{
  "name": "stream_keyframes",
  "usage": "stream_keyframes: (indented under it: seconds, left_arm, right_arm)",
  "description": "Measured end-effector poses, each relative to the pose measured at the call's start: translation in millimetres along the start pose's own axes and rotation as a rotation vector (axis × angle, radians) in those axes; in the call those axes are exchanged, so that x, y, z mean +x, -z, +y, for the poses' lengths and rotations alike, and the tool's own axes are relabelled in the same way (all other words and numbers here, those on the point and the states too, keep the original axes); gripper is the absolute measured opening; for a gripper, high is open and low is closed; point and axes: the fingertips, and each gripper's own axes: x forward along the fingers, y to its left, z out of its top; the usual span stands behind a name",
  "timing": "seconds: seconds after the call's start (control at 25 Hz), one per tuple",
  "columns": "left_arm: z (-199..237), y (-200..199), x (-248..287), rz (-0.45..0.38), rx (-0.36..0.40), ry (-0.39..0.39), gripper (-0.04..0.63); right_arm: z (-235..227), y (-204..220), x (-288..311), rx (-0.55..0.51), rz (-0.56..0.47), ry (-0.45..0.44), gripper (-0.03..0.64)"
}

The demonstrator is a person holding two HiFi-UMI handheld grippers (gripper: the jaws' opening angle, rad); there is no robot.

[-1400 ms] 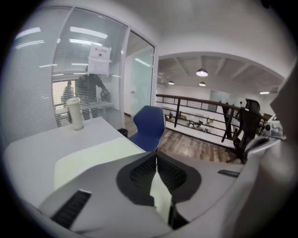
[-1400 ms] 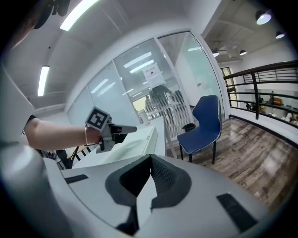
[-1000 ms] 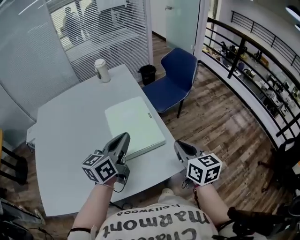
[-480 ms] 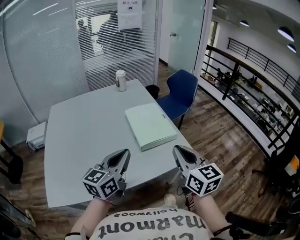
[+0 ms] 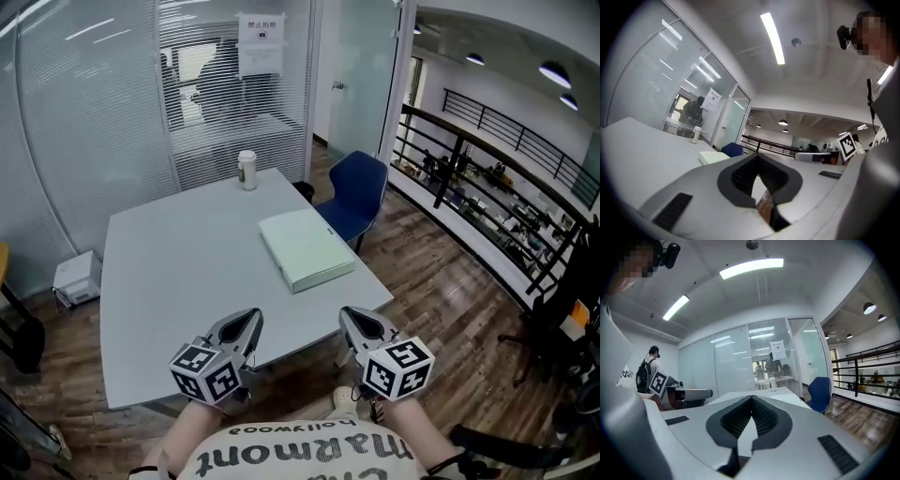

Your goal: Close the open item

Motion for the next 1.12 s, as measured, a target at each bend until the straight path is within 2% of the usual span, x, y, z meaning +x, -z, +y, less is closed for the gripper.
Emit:
stream_keyframes:
  seconds: [0.2,0.52,1.12]
  left_arm:
    - [-9,7,-13,-0.005,-0.011,0.018,0.021]
    - [-5,18,-25,0.008,-0.028,0.0,0.021]
    - [-16,26,-37,0.026,-0.029,0.009,0.02]
  right_arm:
    - [8,11,-10,-0.015,0.024,0.018,0.002]
    - [9,18,-10,-0.019,0.046,0.026,0.002]
    - [12,34,-29,0.014,0.066,0.064,0.002]
